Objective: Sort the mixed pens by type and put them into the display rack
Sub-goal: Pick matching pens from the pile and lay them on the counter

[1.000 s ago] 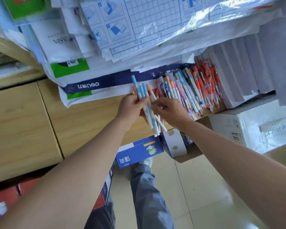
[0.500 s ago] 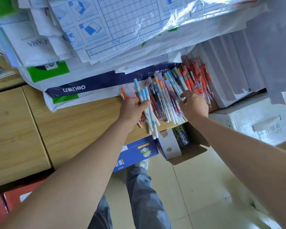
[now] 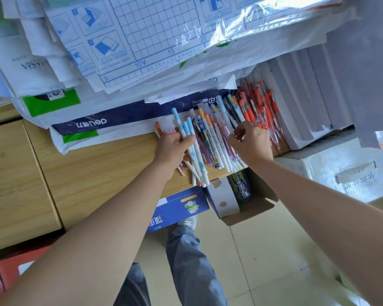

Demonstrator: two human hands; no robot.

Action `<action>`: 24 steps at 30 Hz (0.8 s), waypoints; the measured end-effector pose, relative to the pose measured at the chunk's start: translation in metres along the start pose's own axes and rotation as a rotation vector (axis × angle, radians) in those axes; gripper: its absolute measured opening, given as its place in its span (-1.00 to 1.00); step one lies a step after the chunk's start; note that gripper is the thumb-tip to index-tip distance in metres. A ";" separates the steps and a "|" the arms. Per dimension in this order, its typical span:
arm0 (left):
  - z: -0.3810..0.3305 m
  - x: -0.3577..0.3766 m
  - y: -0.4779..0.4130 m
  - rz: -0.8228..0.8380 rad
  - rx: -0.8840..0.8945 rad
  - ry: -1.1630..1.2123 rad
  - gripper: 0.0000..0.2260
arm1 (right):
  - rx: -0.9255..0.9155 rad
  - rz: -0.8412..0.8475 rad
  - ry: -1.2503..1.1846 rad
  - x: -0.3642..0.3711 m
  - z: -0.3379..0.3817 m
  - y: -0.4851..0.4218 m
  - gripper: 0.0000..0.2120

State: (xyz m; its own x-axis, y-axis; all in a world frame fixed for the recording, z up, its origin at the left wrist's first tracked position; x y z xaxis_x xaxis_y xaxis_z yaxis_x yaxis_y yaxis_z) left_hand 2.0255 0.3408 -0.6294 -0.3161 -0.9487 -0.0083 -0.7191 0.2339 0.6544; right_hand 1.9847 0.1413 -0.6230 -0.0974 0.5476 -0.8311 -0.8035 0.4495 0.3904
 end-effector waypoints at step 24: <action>0.106 -0.363 0.150 -0.350 0.025 0.171 -0.87 | -0.229 0.715 -0.124 0.247 0.311 0.208 -0.85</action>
State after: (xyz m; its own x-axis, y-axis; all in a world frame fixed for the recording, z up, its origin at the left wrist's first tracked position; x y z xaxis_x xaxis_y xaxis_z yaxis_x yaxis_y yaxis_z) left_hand 1.9669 0.7426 -0.6088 0.0568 -0.9933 -0.1003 -0.7806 -0.1069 0.6159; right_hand 1.9759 0.5892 -0.6239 -0.5840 0.7321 -0.3506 -0.6726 -0.1946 0.7140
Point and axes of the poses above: each hand's wrist, its own y-axis away from the middle knuckle, its own x-axis out of the palm, z = x × y, the point moved 1 cm from there along -y, towards the middle knuckle, and after that the axes turned 6 degrees about x, right-handed, at the moved point
